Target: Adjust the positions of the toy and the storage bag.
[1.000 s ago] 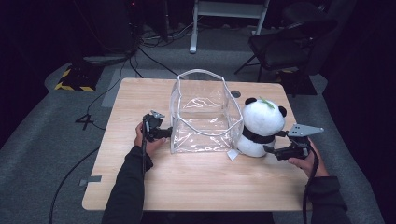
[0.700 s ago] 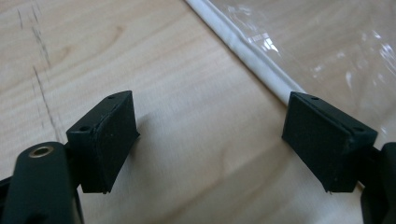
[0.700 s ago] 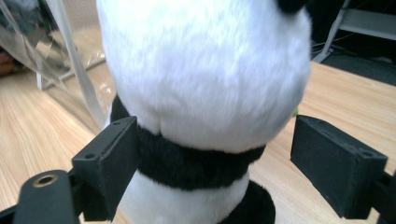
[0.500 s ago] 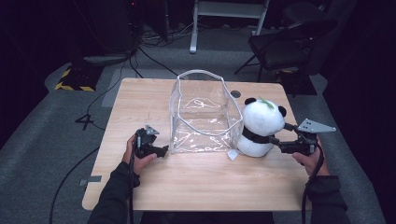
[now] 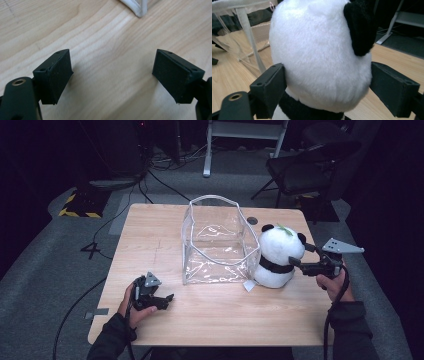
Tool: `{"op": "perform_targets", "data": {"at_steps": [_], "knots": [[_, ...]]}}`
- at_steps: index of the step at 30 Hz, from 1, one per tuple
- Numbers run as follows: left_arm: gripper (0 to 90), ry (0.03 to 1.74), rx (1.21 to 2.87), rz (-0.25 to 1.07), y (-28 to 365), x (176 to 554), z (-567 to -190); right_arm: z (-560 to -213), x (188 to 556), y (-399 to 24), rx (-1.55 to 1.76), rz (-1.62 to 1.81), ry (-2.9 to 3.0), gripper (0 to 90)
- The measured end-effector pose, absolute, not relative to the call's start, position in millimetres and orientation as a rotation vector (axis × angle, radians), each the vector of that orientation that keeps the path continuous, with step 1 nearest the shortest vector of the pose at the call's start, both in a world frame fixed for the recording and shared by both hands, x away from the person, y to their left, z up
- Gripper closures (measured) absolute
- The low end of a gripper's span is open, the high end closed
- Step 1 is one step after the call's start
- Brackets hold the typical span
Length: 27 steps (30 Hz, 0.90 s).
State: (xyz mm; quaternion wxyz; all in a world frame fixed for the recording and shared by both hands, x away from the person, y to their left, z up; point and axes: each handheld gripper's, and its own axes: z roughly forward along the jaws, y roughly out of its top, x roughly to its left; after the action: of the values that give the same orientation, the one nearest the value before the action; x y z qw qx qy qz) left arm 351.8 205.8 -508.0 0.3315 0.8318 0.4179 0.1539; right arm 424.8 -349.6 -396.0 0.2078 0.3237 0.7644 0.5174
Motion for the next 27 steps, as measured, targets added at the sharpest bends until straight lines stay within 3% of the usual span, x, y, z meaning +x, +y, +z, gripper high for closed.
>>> {"op": "perform_targets", "data": {"at_steps": [11, 20, 27], "knots": [[16.3, 1.118, 2.144, 0.418, 214.6, 332.0, -509.9, -392.5, 437.4, -340.3, 0.921, 1.385, 2.170, 12.9], [15.9, 1.094, 2.157, 0.411, 215.5, 334.2, -509.8, -398.6, 446.7, -329.6, 0.950, 1.334, 2.234, 5.3], [15.8, 1.094, 2.158, 0.411, 215.5, 334.1, -509.8, -403.3, 441.1, -325.2, 0.928, 1.375, 2.155, 20.3]]}}
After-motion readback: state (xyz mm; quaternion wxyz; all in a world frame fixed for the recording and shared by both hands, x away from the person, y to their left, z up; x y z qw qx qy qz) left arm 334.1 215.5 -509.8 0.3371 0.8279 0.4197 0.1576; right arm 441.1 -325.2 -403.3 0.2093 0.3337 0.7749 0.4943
